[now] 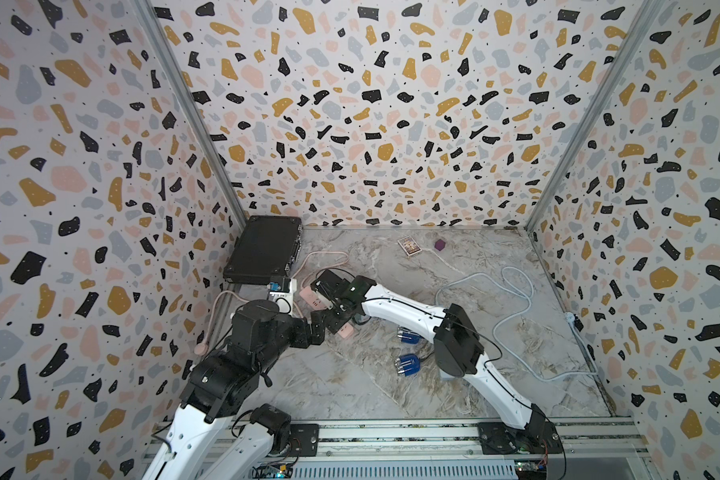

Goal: Unplug the electric shaver
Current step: Move the socket to the center of the board, then pick up the electric shaver from the center of the board.

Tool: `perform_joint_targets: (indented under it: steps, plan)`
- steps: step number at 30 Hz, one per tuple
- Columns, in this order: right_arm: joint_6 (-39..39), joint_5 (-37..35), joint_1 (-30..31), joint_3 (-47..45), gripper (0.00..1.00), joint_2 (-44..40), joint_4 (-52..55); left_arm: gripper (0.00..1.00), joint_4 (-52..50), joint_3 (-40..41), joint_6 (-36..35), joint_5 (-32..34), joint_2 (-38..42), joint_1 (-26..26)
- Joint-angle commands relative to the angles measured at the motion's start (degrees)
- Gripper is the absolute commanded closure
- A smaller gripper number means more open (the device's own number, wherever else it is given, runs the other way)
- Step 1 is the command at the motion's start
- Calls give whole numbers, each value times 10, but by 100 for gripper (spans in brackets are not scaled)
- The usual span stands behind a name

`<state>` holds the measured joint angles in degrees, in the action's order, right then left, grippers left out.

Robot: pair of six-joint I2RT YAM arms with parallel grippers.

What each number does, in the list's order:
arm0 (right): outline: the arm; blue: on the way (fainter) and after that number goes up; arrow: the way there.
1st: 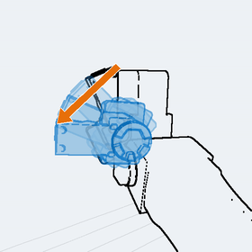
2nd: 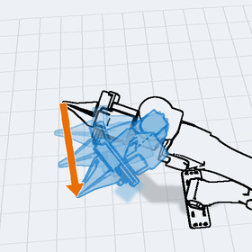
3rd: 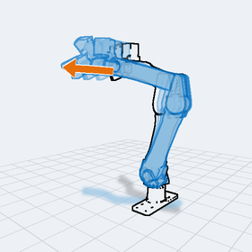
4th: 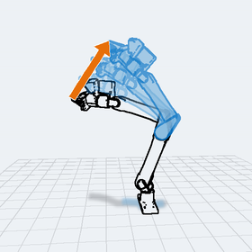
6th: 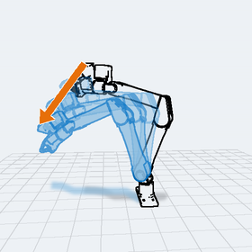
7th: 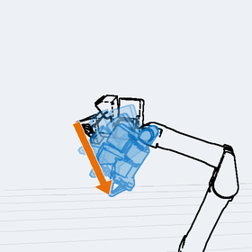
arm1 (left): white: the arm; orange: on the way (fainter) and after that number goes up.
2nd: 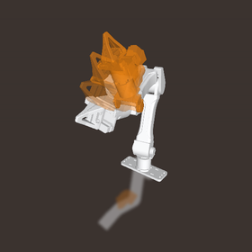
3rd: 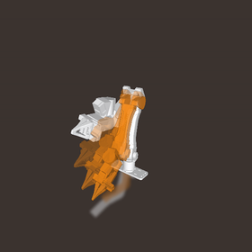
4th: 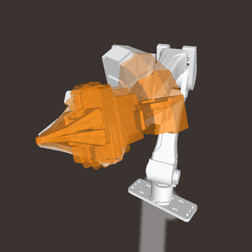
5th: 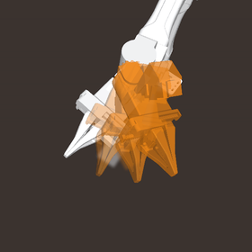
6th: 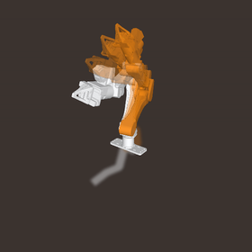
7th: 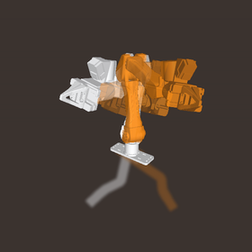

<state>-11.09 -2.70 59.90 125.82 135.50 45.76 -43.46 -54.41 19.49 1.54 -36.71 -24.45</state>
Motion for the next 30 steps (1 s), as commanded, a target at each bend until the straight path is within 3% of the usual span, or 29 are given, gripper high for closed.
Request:
perform_joint_targets:
  steps: [1, 7, 12, 16, 22, 27, 30]
  plan:
    - [6, -34, -2, -83, 26, -154, -57, 0, 43, -5, -4, -27, -1, 3]
    - [-2, -85, -43, -322, 25, -355, -87, 0, 119, 34, -10, -196, -41, -1]
    - [-28, -118, -91, -508, 24, -512, -93, 0, 179, 83, -45, -186, -23, -61]
    - [-34, -119, -128, -597, 25, -607, -76, 0, 188, 77, -70, -226, -86, -79]
    - [-56, -121, -137, -664, 25, -693, -40, 0, 228, 100, -151, -102, -176, -193]
    - [-72, -175, -142, -683, 23, -773, 6, 0, 297, 131, -169, -1, -217, -265]
    - [-67, -194, -155, -686, 20, -812, 33, 0, 298, 114, -187, 17, -261, -293]
